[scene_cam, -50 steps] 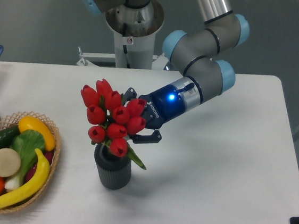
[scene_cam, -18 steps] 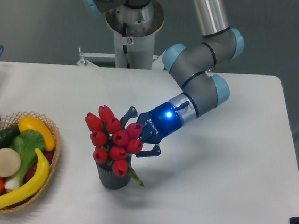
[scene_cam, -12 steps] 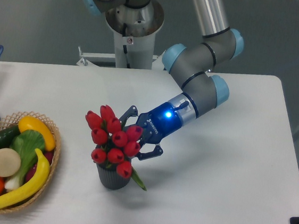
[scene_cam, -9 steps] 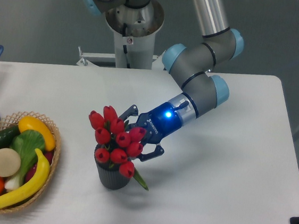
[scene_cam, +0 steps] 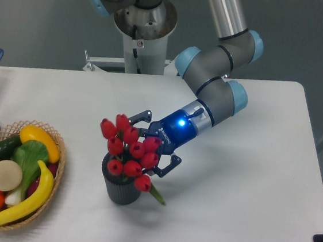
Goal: Insert the flowers into the vase
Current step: 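Push the tulips further down into the vase, then open the gripper to release the tulips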
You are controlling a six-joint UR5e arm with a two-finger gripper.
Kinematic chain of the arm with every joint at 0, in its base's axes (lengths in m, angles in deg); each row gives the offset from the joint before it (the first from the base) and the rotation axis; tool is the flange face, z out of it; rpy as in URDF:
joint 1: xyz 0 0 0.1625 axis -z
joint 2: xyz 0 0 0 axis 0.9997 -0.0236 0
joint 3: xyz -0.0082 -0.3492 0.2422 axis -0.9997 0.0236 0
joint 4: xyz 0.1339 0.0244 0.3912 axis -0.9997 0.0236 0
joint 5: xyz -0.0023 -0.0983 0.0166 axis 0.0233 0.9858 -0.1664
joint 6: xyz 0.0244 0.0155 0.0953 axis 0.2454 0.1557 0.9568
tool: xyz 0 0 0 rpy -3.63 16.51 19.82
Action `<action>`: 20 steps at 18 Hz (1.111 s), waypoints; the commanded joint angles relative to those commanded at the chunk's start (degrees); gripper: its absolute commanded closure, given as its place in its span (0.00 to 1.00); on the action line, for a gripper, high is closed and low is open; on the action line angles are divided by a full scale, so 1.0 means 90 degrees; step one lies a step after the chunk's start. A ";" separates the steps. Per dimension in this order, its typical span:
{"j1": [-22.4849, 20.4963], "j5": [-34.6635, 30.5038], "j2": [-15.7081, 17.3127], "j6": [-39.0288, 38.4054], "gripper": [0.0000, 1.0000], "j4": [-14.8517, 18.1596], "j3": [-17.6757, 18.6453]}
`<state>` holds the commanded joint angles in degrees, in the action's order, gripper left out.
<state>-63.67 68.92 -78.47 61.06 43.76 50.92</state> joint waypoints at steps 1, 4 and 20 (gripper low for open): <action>0.0000 -0.0312 0.0078 0.0000 0.00 -0.0010 0.0000; -0.0010 -0.0657 0.0186 -0.0010 0.00 0.0000 0.0010; -0.0332 -0.3114 0.1483 -0.0039 0.00 0.0010 -0.0087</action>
<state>-66.65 40.89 -65.12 60.71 43.85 50.14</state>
